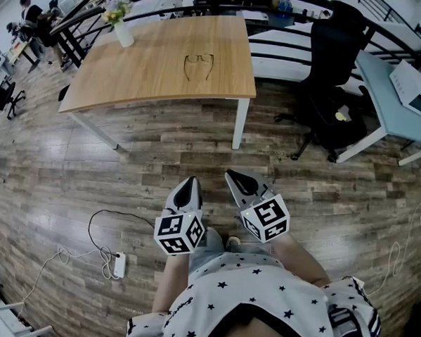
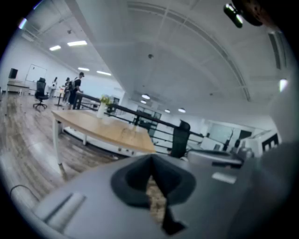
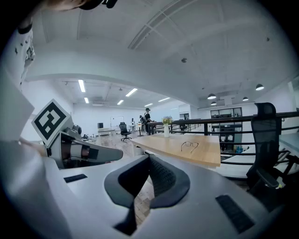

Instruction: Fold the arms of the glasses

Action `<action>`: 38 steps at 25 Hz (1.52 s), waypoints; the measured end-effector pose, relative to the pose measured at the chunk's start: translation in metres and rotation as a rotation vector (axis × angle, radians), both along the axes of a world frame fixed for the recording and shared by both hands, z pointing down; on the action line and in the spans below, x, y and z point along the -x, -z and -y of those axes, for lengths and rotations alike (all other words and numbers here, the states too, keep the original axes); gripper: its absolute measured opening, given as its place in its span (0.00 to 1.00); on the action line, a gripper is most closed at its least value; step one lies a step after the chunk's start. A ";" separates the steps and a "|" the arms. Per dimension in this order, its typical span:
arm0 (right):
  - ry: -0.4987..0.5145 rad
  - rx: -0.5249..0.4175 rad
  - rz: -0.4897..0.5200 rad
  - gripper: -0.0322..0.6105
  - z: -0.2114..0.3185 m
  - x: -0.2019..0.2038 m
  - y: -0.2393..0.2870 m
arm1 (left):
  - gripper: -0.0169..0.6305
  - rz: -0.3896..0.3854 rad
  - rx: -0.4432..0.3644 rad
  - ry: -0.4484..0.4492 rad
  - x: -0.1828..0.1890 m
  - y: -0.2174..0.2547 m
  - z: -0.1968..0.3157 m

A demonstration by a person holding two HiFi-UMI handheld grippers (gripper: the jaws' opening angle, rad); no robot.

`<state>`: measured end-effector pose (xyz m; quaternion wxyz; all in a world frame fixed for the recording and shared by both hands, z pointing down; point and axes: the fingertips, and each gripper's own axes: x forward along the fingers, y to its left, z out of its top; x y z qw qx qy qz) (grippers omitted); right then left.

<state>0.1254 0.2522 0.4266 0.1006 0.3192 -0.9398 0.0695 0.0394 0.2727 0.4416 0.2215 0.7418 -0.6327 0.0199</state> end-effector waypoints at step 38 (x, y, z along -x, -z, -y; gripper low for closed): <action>0.073 -0.016 0.012 0.08 -0.004 -0.017 0.001 | 0.04 -0.075 -0.010 0.036 -0.016 -0.001 0.001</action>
